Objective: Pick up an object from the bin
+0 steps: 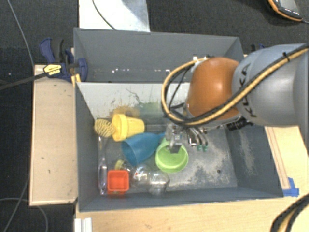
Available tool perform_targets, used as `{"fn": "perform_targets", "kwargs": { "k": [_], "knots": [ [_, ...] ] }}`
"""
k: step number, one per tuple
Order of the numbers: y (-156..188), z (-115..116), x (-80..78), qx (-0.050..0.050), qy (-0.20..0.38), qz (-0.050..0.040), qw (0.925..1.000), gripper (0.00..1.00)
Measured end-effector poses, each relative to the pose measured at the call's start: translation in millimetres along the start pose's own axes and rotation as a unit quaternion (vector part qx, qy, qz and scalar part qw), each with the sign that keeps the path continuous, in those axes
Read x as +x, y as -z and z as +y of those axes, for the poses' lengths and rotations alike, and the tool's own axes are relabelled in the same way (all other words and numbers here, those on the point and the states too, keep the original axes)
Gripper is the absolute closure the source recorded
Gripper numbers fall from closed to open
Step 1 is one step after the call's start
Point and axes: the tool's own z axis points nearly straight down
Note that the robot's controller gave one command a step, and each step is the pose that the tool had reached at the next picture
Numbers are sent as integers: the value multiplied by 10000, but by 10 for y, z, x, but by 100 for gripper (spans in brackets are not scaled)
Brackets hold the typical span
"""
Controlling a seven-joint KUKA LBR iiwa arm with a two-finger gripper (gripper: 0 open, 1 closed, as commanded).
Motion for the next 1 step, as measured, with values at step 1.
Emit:
{"fn": "perform_targets", "kwargs": {
  "k": [1],
  "knots": [
    [-3,-38,33,-15,365,-3,9993,100]
  ]
}}
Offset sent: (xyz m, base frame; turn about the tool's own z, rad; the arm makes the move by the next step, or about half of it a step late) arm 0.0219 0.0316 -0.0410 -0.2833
